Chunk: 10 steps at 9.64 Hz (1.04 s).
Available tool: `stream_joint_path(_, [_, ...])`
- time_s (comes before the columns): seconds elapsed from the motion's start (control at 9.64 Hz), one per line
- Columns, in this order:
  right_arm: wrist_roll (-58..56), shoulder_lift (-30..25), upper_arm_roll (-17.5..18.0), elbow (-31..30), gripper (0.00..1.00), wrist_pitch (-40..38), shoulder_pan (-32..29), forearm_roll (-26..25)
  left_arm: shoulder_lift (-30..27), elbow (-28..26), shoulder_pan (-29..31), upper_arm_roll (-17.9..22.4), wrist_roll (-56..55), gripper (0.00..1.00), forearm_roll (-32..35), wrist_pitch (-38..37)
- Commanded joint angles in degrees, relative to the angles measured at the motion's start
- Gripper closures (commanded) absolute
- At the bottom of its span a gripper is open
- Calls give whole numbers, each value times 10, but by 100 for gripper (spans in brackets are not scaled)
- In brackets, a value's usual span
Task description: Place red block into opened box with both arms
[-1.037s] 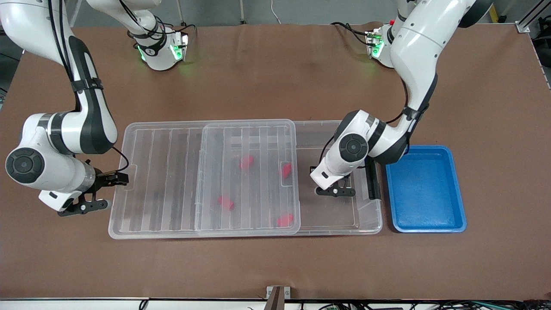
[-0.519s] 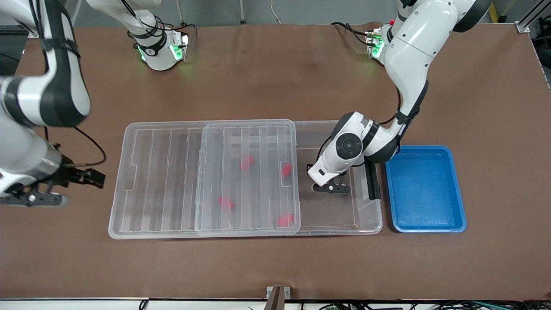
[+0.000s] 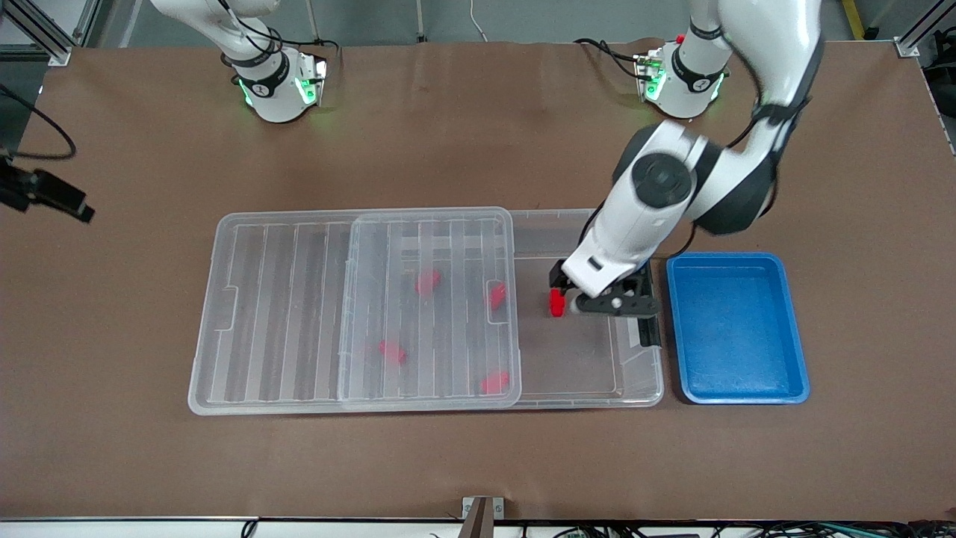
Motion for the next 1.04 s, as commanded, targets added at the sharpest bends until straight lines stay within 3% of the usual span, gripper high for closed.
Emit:
stream_joint_path(0.0, [-41, -5, 2, 12, 0, -17, -22, 2, -33, 45, 48, 3, 29, 0, 0, -98])
stream_joint_path(0.31, [-54, -6, 10, 8, 0, -19, -32, 0, -72, 138, 123, 5, 135, 0, 0, -246])
stream_joint_path(0.73, [-53, -6, 10, 8, 0, -22, -33, 0, -137, 134, 196, 5, 281, 0, -9, -315])
stream_joint_path(0.93, [-53, -5, 10, 10, 0, -23, -33, 0, -203, 66, 196, 12, 299, 0, -12, -322])
